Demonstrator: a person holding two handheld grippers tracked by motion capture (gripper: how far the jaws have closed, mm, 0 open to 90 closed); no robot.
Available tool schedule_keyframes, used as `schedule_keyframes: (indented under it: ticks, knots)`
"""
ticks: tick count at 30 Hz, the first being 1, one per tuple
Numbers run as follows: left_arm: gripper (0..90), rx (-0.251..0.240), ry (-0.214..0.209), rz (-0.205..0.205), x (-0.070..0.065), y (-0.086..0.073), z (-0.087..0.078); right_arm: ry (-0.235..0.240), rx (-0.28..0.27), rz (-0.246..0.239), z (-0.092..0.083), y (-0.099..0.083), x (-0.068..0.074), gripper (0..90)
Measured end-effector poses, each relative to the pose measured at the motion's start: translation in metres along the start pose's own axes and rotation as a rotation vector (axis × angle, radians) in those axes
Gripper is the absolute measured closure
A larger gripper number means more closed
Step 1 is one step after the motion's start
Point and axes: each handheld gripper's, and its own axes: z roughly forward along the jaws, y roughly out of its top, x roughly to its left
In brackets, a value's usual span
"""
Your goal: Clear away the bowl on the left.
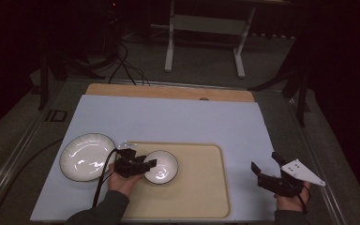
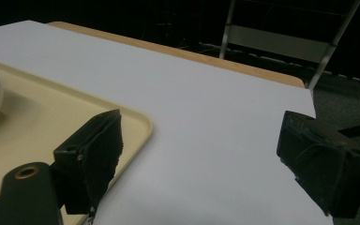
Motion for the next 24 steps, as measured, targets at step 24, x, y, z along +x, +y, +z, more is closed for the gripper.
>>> schedule_keyframes:
  ticks: [24]
  knots:
    - [37.1,-0.108,0.018,0.042,0.006,0.013,-0.037,0.002,-0.001,-0.002,0.0,0.0,0.0,14.3]
